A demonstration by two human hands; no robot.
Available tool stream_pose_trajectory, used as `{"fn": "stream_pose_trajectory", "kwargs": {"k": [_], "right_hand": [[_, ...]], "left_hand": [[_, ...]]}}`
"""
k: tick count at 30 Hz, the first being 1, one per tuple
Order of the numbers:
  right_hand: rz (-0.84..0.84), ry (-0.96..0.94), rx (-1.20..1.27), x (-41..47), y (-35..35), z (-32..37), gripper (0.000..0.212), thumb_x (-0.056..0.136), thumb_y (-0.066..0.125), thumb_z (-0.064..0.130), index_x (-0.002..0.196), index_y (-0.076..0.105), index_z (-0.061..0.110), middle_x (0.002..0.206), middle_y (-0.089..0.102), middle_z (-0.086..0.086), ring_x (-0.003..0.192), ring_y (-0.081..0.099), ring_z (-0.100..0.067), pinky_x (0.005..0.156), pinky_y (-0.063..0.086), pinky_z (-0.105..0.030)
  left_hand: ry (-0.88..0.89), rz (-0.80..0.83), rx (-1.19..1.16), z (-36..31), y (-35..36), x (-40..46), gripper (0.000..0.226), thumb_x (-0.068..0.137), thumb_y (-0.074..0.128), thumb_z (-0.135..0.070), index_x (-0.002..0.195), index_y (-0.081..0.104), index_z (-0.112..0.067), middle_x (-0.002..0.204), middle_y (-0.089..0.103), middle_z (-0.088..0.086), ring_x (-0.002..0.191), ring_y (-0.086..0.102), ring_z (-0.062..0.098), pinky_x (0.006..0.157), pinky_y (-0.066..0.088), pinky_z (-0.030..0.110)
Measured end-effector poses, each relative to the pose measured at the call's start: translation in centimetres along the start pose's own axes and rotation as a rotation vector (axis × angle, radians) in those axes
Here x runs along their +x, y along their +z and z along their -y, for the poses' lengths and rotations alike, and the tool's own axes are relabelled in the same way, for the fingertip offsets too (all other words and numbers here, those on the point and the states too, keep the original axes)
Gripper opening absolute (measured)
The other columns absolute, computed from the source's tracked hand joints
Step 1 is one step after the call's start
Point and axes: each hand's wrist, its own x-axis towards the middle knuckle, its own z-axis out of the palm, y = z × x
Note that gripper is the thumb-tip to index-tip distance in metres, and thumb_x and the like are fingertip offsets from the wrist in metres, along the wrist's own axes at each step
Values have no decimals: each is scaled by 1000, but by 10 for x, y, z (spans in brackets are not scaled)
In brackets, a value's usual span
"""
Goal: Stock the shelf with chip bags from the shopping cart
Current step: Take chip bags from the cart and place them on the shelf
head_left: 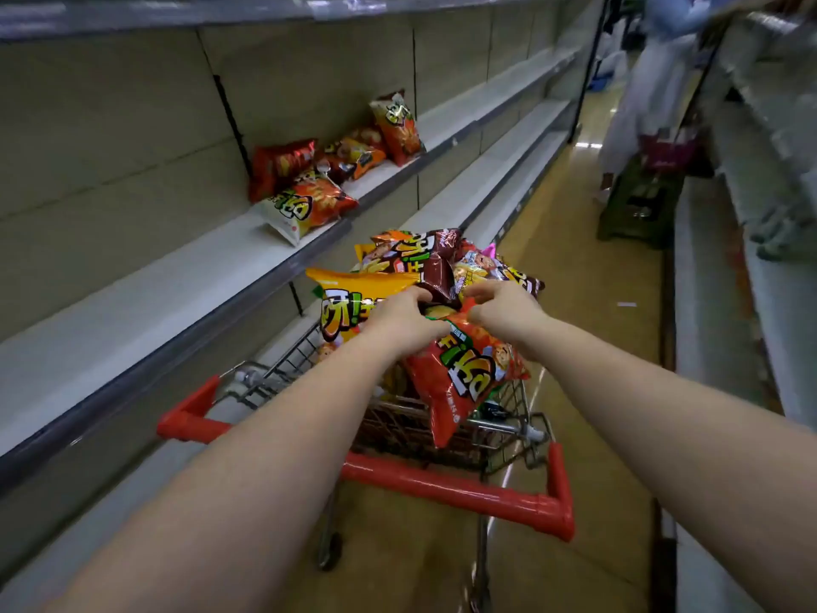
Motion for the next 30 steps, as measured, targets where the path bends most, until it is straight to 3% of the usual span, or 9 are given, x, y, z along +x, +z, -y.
{"fn": "stream_pose_trajectory", "kwargs": {"k": [4, 7, 9, 14, 17, 21, 25, 30], "right_hand": [[150, -76, -170, 9, -4, 2, 41, 86, 54, 6, 125, 57, 20, 125, 58, -3, 102, 57, -19, 86, 51, -32], [275, -135, -329, 19, -8, 0, 49, 84, 55, 2, 129, 53, 20, 126, 56, -3, 102, 59, -19, 84, 52, -31], [355, -158, -360, 26, -9, -1, 55, 83, 58, 0, 133, 49, 19, 131, 53, -4, 106, 59, -22, 89, 53, -34], [490, -285, -487, 44, -8, -4, 61, 80, 65, 4, 136, 45, 21, 134, 50, -5, 114, 54, -23, 95, 49, -36], [521, -349, -534, 52, -9, -6, 65, 80, 66, 6, 138, 42, 22, 137, 48, -3, 119, 50, -22, 99, 46, -34], [589, -424, -588, 59, -14, -4, 68, 80, 67, 9, 140, 39, 21, 139, 46, -4, 122, 47, -21, 89, 41, -26], [708, -428, -650, 62, -28, 6, 73, 78, 73, 16, 142, 36, 21, 136, 47, -2, 120, 47, -20, 88, 40, -25], [864, -391, -687, 64, -42, 18, 73, 74, 76, 25, 137, 39, 27, 124, 52, 4, 117, 50, -19, 94, 40, -28]], "left_hand": [[-34, 196, 152, 0, -1, 15, 70, 82, 70, -40, 142, 39, -20, 140, 47, 7, 124, 48, 24, 97, 42, 32], [-64, 282, 243, 0, 4, 23, 79, 78, 73, -45, 144, 35, -21, 142, 44, 6, 125, 46, 25, 95, 42, 32], [-87, 275, 287, 2, 7, 25, 85, 77, 73, -48, 146, 32, -22, 145, 41, 5, 128, 43, 25, 93, 40, 32], [-144, 206, 355, 5, 16, 24, 89, 77, 71, -53, 148, 29, -21, 149, 37, 5, 134, 38, 26, 103, 37, 36], [-200, 183, 358, 2, 21, 24, 84, 77, 71, -53, 144, 35, -18, 143, 45, 5, 129, 43, 26, 97, 40, 34], [-208, 113, 347, -1, 25, 22, 89, 72, 76, -51, 144, 37, -17, 141, 48, 5, 128, 45, 26, 97, 42, 35], [-140, 139, 428, -11, 18, 14, 88, 69, 78, -50, 142, 40, -20, 137, 51, 4, 125, 47, 25, 100, 44, 38], [27, 147, 620, -35, -3, 0, 77, 71, 79, -44, 138, 45, -26, 125, 57, 0, 116, 48, 20, 91, 43, 33]]}}
